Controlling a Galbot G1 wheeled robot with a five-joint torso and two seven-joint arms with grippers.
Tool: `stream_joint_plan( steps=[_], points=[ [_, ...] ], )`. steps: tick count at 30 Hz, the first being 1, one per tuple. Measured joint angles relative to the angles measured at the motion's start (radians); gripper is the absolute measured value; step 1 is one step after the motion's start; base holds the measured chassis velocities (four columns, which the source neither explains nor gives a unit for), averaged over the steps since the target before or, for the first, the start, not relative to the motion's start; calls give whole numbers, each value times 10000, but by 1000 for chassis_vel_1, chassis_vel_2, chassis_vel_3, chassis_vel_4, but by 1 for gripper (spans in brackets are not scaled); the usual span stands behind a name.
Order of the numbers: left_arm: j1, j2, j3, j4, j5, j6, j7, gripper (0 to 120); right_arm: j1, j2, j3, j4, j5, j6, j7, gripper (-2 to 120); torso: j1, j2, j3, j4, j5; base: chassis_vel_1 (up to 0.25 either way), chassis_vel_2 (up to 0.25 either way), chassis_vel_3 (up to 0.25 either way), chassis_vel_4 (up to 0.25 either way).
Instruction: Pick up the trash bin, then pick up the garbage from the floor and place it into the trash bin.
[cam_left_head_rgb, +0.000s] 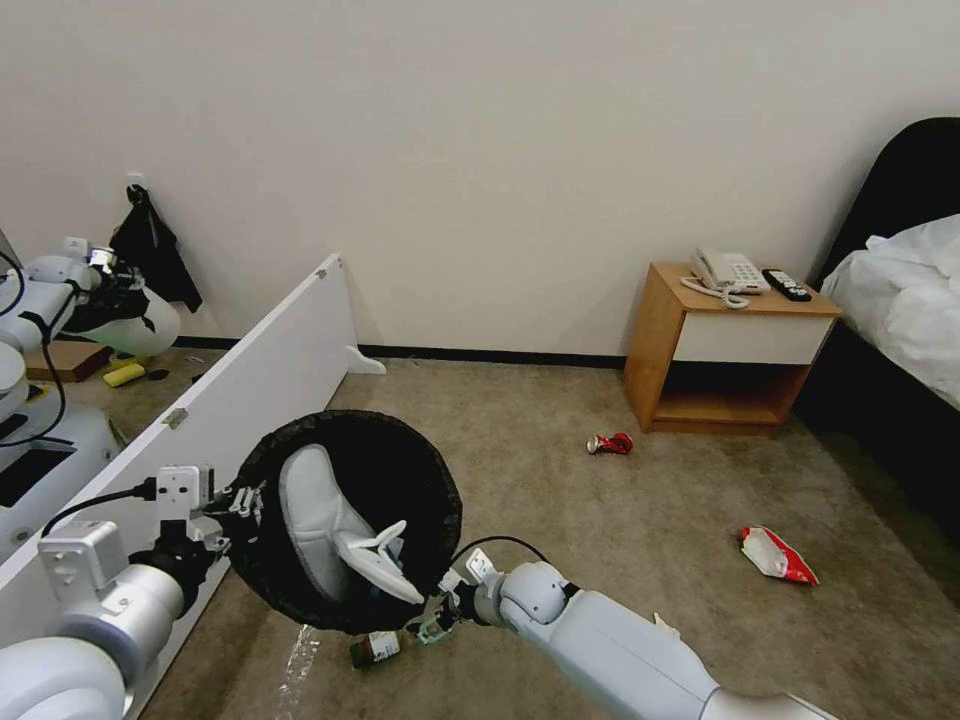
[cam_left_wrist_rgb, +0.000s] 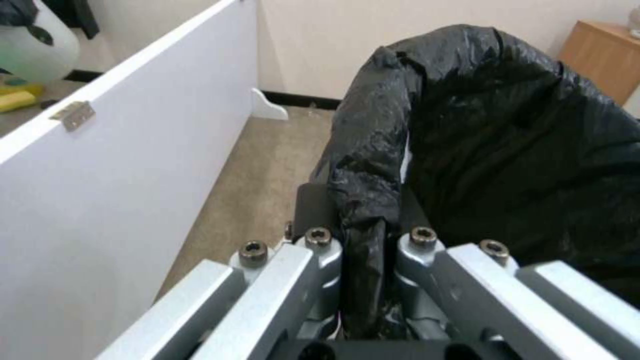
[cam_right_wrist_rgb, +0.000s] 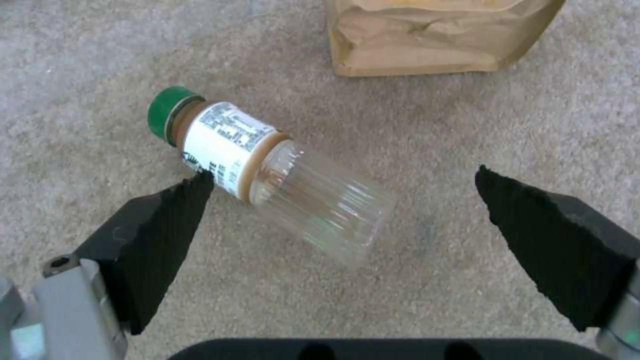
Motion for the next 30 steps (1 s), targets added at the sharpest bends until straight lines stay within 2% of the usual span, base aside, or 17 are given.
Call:
stream_joint_plan(
  steps=[15,30],
  points=[
    [14,61,-471,155,-248,27,23,4,167,240,-128,-455,-391,246,-185,100,0,0,0,-1,-1,0,0,0,0],
    [50,25,-592,100,-317,38,18,4,377,675,-248,-1188,-891,468,-429,100,0,0,0,0,0,0,0,0,0]
  ],
)
